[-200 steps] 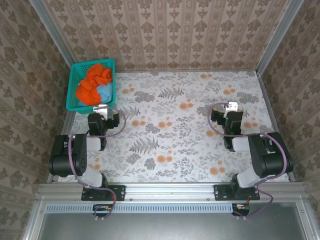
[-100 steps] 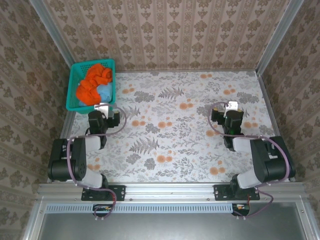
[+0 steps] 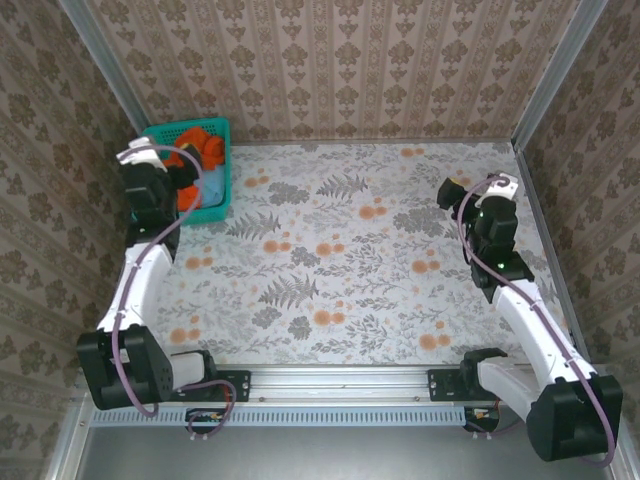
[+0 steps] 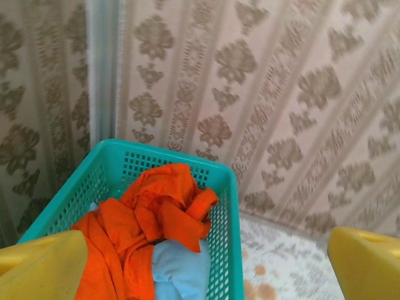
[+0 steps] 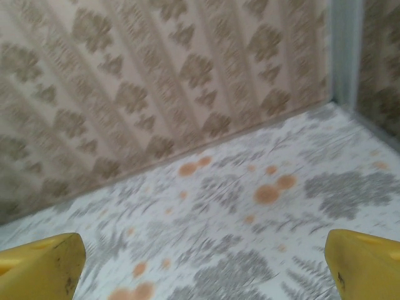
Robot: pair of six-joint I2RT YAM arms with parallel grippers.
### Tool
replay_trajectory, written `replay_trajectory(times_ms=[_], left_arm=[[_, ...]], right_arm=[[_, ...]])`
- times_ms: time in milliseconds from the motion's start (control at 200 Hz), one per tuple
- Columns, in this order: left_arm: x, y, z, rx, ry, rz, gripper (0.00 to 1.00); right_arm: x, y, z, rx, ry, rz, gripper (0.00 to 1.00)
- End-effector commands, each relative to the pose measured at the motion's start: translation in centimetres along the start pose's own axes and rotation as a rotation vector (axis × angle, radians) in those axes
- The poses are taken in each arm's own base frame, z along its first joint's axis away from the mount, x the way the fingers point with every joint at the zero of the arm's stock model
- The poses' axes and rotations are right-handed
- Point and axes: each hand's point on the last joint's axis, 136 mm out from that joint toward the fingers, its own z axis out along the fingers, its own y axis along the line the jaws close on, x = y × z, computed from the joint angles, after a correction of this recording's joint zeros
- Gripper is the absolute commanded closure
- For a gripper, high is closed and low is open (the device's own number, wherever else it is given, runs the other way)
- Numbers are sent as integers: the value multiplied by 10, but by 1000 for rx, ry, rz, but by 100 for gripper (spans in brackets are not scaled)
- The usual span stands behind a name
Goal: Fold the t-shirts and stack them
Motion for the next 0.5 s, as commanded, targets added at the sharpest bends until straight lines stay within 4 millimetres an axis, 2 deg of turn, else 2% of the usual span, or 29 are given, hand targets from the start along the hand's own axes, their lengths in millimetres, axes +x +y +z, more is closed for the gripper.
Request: replay_trajectory(times_ms=[0,80,95,190,215,295,415,495], left_arm=[[29,49,16,-216,179,-238,0],[42,49,34,-272,327,-187,0],[53,52,38,-299,380,-180,0],[78,59,58,-372,561,-160,6],[90,62,63,-387,621,-169,6],[115,60,83,-385,756,-174,10],[126,64,114,-402,812,-168,9],[131,60,136,-377,810,-175,8]], right_arm=[[32,50,-8,-233,234,44,0],[58,91,-13,-344,384,8,1],[64,99,-15,-358,415,-10,1],[102,139,-29,-424,585,-137,2],[112,148,-32,-447,628,-158,2],[138,168,-43,-493,750,-192,5],[166,192,-64,-565,856,-257,8],[187,201,-74,-576,916,-292,8]])
